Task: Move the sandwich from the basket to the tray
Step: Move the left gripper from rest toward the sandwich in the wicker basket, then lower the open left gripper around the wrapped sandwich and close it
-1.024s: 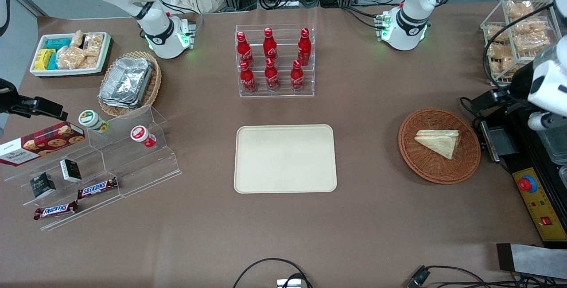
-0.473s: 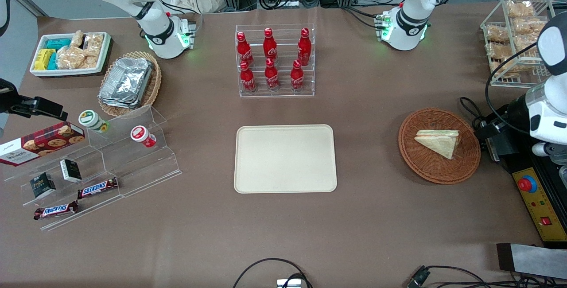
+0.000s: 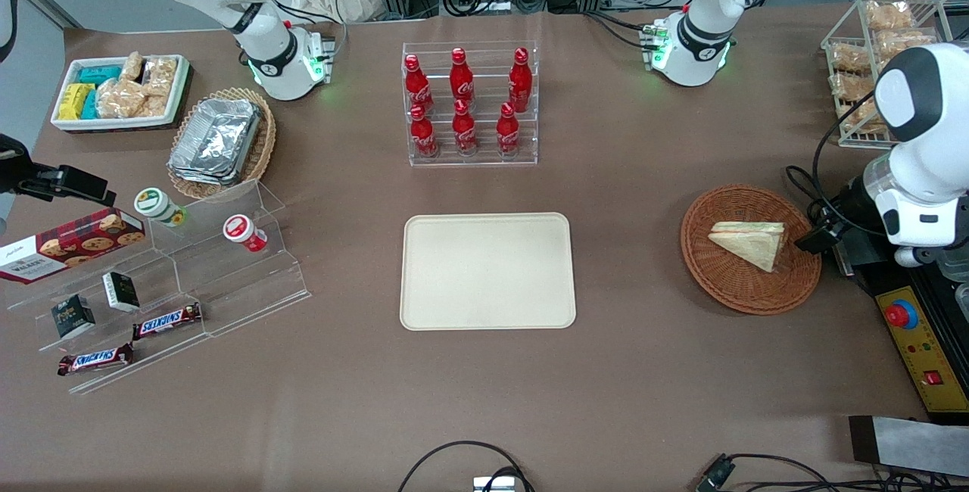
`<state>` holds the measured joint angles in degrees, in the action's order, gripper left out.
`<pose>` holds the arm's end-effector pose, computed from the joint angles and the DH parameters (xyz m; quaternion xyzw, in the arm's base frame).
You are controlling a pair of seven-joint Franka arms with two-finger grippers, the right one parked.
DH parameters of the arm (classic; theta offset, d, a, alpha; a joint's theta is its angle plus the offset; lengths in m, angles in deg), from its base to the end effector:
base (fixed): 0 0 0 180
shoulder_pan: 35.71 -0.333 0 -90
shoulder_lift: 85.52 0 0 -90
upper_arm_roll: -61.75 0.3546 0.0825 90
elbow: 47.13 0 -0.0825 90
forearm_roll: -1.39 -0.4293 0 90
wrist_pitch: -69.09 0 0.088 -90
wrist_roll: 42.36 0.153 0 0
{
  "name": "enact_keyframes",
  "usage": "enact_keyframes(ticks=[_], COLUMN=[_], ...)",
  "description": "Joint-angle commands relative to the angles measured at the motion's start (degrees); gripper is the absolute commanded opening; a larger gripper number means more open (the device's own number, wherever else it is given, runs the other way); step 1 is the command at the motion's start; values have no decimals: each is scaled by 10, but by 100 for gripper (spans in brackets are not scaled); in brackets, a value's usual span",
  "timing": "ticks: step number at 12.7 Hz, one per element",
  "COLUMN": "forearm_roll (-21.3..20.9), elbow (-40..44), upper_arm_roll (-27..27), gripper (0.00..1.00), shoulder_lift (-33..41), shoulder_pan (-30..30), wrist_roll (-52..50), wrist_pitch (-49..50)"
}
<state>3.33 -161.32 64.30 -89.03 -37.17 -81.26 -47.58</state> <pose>0.6065 0.0390 0.4009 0.9277 0.3729 -0.0126 0.0104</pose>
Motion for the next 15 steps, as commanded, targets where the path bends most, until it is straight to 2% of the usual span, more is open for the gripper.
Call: enact_keyframes(ticks=[1,10,15], forearm_roll=[23,46,61], elbow=[-101,-210,-254], upper_arm_roll=[-2,-1,-1], gripper=[100,100,100], shoulder_lift=[45,35,4], shoulder_pan=[-21,-29,-29], wrist_roll=[-7,-16,-16], wrist_pitch=[-86,-237,-327])
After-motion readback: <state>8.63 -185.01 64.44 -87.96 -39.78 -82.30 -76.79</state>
